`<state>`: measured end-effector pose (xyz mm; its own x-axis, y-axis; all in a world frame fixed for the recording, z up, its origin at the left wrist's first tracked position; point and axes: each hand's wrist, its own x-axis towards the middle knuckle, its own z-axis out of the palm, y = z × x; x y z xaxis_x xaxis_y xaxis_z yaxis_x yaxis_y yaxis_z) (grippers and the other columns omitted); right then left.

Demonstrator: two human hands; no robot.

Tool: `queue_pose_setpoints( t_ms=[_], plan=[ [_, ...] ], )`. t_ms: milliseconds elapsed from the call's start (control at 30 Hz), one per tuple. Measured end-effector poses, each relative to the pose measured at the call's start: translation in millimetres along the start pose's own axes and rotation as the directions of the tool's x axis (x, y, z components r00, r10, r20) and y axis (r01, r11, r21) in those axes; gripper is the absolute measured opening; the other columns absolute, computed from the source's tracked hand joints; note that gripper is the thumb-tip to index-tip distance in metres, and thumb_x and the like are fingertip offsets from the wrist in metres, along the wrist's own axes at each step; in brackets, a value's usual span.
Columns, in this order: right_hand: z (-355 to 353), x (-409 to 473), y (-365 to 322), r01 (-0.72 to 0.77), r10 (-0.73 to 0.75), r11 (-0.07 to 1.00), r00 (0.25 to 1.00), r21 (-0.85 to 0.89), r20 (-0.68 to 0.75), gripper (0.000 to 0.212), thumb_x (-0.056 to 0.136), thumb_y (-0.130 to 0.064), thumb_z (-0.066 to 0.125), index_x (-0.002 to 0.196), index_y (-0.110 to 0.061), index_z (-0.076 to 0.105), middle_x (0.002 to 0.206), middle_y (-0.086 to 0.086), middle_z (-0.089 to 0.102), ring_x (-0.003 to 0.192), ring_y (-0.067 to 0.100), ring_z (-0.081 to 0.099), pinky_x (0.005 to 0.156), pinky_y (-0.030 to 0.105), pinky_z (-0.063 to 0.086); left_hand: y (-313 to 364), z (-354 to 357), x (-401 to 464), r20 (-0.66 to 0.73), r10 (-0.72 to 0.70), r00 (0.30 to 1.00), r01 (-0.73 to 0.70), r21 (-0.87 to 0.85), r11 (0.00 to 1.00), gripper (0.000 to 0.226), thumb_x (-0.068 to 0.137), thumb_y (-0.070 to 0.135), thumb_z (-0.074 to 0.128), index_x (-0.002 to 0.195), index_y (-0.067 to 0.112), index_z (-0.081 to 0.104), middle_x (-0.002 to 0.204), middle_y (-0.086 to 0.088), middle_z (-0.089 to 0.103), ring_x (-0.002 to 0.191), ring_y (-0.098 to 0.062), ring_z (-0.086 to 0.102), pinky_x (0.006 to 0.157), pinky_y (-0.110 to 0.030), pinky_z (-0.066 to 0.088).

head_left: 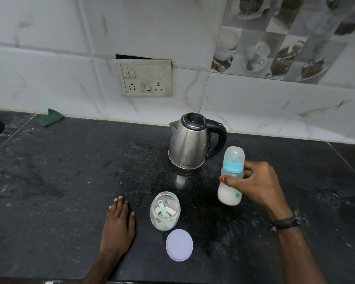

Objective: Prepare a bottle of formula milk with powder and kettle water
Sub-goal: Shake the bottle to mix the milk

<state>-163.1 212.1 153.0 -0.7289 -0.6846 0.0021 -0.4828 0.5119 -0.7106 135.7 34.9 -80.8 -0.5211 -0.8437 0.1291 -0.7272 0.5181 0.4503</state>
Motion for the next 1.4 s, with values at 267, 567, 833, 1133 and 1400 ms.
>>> queue_pose_setpoints(
  t_ms=[267, 567, 833, 1133, 1400],
  plan=[
    [-4.6, 0.8, -0.3, -0.025, 0.023, 0.988, 1.0, -0.152, -0.013, 0.048, 0.055, -0.05, 0.085, 0.094, -0.025, 0.076, 0.084, -0.007, 0.077, 0.079, 0.013, 0.073, 0.075, 0.041, 0.06, -0.8, 2.0, -0.6, 0.0, -0.005, 1.0, 0.005, -0.002, 1.0, 0.063, 0.097, 0.04, 0.029, 0.131, -0.003, 0.059, 0.149, -0.022, 0.046, 0.141, -0.035, 0.04, 0.117, -0.049, 0.031],
    [4.0, -2.8, -5.1, 0.03, -0.029, 1.0, 0.999, -0.008, 0.033, 0.05, 0.052, -0.054, 0.085, 0.093, -0.026, 0.076, 0.084, -0.01, 0.078, 0.079, 0.006, 0.074, 0.075, 0.042, 0.062, -0.3, 2.0, -0.3, -0.007, -0.002, 1.0, 0.002, 0.005, 1.0, 0.063, 0.097, 0.04, 0.03, 0.13, -0.004, 0.06, 0.148, -0.022, 0.047, 0.14, -0.036, 0.041, 0.117, -0.05, 0.032],
    [5.6, -2.5, -3.8, 0.004, -0.011, 0.996, 0.997, 0.085, 0.077, 0.044, 0.056, -0.045, 0.09, 0.094, -0.027, 0.076, 0.084, -0.011, 0.078, 0.079, 0.003, 0.074, 0.077, 0.041, 0.062, -0.1, 1.3, 0.6, -0.004, 0.0, 1.0, 0.0, 0.008, 1.0, 0.063, 0.097, 0.041, 0.029, 0.131, -0.003, 0.059, 0.149, -0.022, 0.046, 0.141, -0.036, 0.04, 0.117, -0.049, 0.031],
    [1.3, -1.6, 1.6, 0.054, -0.056, 0.995, 0.998, 0.08, 0.027, 0.051, 0.055, -0.053, 0.086, 0.098, -0.027, 0.076, 0.087, -0.012, 0.078, 0.082, 0.005, 0.074, 0.077, 0.043, 0.062, -1.2, 2.3, 0.4, 0.008, -0.004, 1.0, 0.004, 0.0, 1.0, 0.064, 0.097, 0.041, 0.029, 0.132, -0.003, 0.058, 0.15, -0.022, 0.045, 0.142, -0.035, 0.039, 0.118, -0.049, 0.031],
    [3.9, 0.0, 0.4, 0.076, -0.077, 0.995, 0.997, 0.069, 0.009, 0.051, 0.055, -0.051, 0.087, 0.099, -0.028, 0.076, 0.088, -0.013, 0.078, 0.082, 0.003, 0.073, 0.077, 0.037, 0.061, -0.5, 1.9, 0.0, 0.008, -0.004, 1.0, 0.004, -0.004, 1.0, 0.064, 0.097, 0.041, 0.029, 0.132, -0.004, 0.058, 0.149, -0.022, 0.045, 0.141, -0.036, 0.04, 0.117, -0.05, 0.032]
  ],
)
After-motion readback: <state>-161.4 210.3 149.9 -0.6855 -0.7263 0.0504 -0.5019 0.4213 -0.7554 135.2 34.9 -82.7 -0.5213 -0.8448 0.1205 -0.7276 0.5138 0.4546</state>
